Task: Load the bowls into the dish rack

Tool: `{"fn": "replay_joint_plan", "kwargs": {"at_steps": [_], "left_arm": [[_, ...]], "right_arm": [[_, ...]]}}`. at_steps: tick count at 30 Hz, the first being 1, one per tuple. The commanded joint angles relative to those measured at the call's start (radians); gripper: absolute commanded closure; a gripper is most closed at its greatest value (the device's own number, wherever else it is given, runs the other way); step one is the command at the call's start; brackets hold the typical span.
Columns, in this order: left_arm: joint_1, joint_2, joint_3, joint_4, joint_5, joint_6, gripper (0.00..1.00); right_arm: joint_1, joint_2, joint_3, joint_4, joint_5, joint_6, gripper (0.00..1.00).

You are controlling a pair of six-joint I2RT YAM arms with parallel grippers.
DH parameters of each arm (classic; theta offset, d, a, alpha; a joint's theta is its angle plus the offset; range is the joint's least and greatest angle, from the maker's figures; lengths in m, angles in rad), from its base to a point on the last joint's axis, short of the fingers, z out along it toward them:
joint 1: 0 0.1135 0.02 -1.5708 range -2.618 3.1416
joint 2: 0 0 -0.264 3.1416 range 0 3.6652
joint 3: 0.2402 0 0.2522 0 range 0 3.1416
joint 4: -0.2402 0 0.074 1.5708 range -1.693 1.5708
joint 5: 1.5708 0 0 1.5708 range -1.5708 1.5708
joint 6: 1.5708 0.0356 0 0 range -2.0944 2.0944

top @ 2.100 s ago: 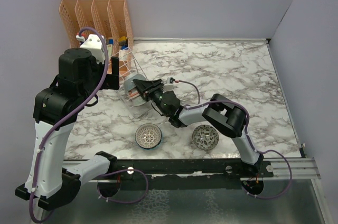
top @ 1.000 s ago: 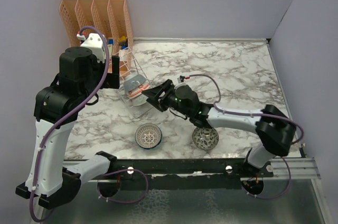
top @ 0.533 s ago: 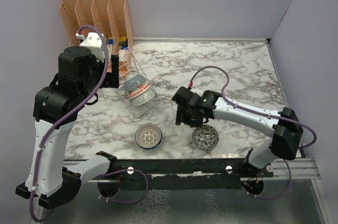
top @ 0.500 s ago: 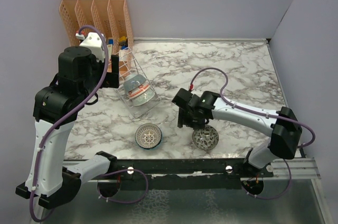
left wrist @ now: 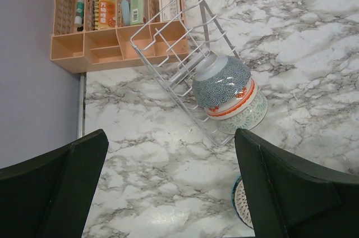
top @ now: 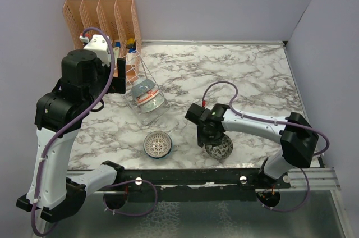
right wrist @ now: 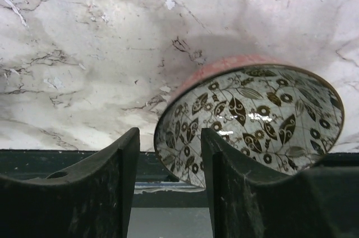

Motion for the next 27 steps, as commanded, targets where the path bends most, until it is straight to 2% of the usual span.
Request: {"fn": "replay_joint_plan", "kwargs": {"at_steps": [1,4,6,9,11,12,18,20,23,27], "left_arm": [[-0.003,-0.018,0.002,0.001,-0.035,0.01,0.01],[-0.003,-0.02,0.001,0.002,-0.037,0.011,0.01],[-0.003,-0.022,-0.001,0.003,-0.038,0.013,0.01],[-0.003,-0.022,0.001,0.004,-0.039,0.015,0.01],[-0.004,-0.021,0.004,0.006,-0.039,0.017,0.01],[-0.004,-0.018,0.007,0.005,-0.039,0.016,0.01],[-0.003,-0.012,0.039,0.006,-0.032,0.019,0.01],[-0.003,-0.007,0.056,0.007,-0.03,0.018,0.01],[-0.003,0.001,0.083,0.009,-0.028,0.017,0.01],[-0.004,0.01,0.125,0.003,-0.026,0.014,0.01]], "right_arm": [[0.011,0.05,-0.002,0.068,-0.023,-0.05,0.53],[0.017,0.063,-0.008,0.07,-0.016,-0.047,0.53],[0.021,0.066,-0.012,0.06,-0.005,-0.038,0.59],[0.024,0.078,0.0,0.021,0.025,-0.03,0.72],[0.027,0.077,0.018,-0.001,0.038,-0.03,0.96],[0.028,0.074,0.032,-0.011,0.044,-0.031,0.99],[0.029,0.003,0.2,-0.034,0.085,-0.001,0.99],[0.027,-0.031,0.272,0.049,0.085,-0.019,0.99],[0.023,-0.073,0.353,0.259,0.08,-0.037,0.99],[-0.004,-0.085,0.354,0.726,0.017,-0.047,0.99]]}}
